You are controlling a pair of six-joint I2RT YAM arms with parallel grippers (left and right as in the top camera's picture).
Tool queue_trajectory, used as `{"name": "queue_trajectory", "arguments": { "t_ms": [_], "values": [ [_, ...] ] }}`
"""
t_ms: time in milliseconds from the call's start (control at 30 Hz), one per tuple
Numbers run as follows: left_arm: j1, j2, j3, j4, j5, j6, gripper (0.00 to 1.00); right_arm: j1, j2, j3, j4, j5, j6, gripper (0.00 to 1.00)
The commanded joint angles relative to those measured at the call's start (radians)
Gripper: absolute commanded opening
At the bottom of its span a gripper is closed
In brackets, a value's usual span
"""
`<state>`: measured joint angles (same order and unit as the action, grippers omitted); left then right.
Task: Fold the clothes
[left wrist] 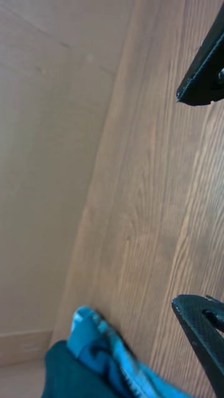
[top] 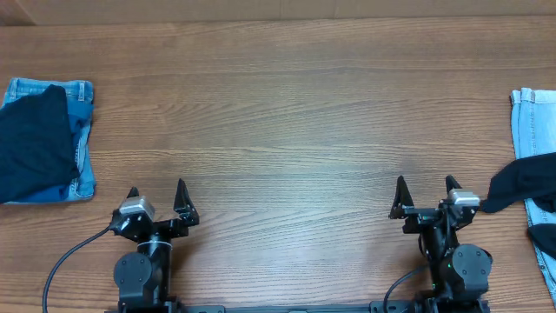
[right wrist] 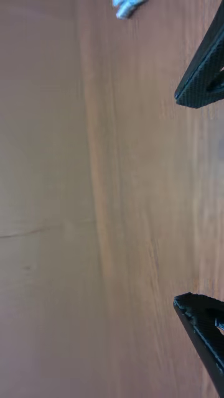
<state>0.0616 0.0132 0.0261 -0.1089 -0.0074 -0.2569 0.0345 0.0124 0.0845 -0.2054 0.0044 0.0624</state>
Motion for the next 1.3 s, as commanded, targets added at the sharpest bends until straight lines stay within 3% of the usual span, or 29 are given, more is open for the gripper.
{"name": "queue_trajectory", "arguments": {
  "t_ms": [0,200,400,533,600,667,733,833,1067,1233,1267],
  "values": [
    [0.003,0.001,0.152,-0.065,0.029,-0.041,1.00,0.003,0.051,0.126,-0.040,0.039,0.021,1.00],
    [0.003,0.256,0.462,-0.131,0.023,0.063,1.00,0.003,0.402,0.458,-0.246,0.077,0.043,1.00],
    [0.003,0.671,0.886,-0.413,0.093,0.063,1.00,0.003,0.798,0.884,-0.547,0.021,0.040,1.00],
    [0.003,0.762,0.975,-0.415,0.195,0.062,1.00,-0.017,0.895,0.965,-0.598,0.119,0.082,1.00],
    [0.003,0.783,0.976,-0.420,0.215,0.057,1.00,-0.113,0.974,0.999,-0.621,0.164,0.122,1.00],
    [0.003,0.799,0.976,-0.430,0.215,0.046,1.00,-0.238,1.058,1.037,-0.621,0.159,0.149,1.00],
    [0.003,0.826,0.976,-0.445,0.215,0.047,1.00,-0.457,1.226,1.086,-0.598,0.094,0.155,1.00],
    [0.003,0.838,0.976,-0.440,0.215,0.047,1.00,-0.602,1.432,1.087,-0.463,0.088,0.170,1.00],
    [0.003,0.838,0.976,-0.462,0.219,0.047,1.00,-0.670,1.781,1.087,-0.216,0.092,0.208,1.00],
    [0.003,0.837,0.976,-0.494,0.219,0.047,1.00,-0.671,1.846,1.087,-0.188,0.172,0.253,0.98],
    [0.003,0.838,0.976,-0.495,0.219,0.047,1.00,-0.671,1.855,1.086,-0.204,0.188,0.254,0.93]
  ]
}}
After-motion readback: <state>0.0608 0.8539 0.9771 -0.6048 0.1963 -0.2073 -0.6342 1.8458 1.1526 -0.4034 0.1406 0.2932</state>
